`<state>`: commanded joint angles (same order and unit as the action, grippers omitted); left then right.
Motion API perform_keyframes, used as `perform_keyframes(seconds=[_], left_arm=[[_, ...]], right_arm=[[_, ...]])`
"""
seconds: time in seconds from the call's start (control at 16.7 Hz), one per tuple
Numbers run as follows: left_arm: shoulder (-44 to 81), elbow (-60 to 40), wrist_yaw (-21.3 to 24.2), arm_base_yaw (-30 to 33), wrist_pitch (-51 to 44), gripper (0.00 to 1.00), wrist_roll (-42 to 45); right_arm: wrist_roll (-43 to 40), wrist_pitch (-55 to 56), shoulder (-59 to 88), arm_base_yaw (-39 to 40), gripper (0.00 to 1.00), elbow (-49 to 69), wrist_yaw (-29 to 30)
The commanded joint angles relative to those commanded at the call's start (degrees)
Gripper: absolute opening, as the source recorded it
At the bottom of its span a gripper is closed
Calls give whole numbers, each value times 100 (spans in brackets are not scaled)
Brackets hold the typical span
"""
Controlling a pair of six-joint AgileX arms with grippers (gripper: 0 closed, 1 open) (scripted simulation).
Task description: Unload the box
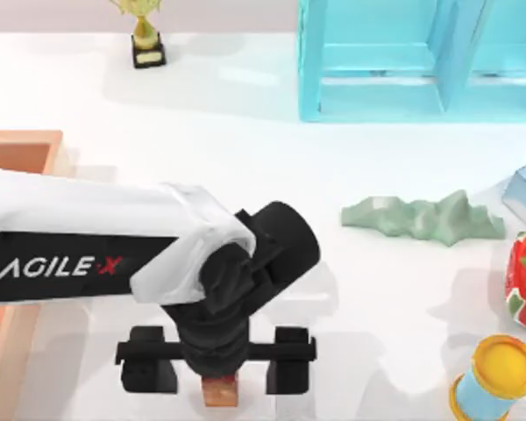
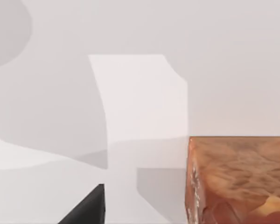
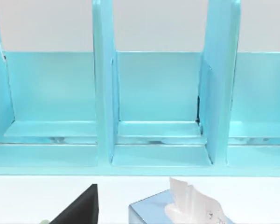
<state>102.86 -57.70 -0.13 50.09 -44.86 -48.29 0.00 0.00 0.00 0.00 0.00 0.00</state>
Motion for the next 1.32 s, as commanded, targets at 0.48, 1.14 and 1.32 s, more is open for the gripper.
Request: perform_keyframes(seconds=[0.48, 1.14, 1.32], left_arm=[[-337, -652, 1, 25, -998, 100, -32], [-668, -1221, 16, -61, -1824, 100, 44], [-727, -1751, 82, -598, -1862, 100, 577]], right_arm=[[0, 0, 0, 0, 100, 0, 0], [0, 0, 0, 0, 100, 0, 0], [0, 0, 0, 0, 100, 0, 0]])
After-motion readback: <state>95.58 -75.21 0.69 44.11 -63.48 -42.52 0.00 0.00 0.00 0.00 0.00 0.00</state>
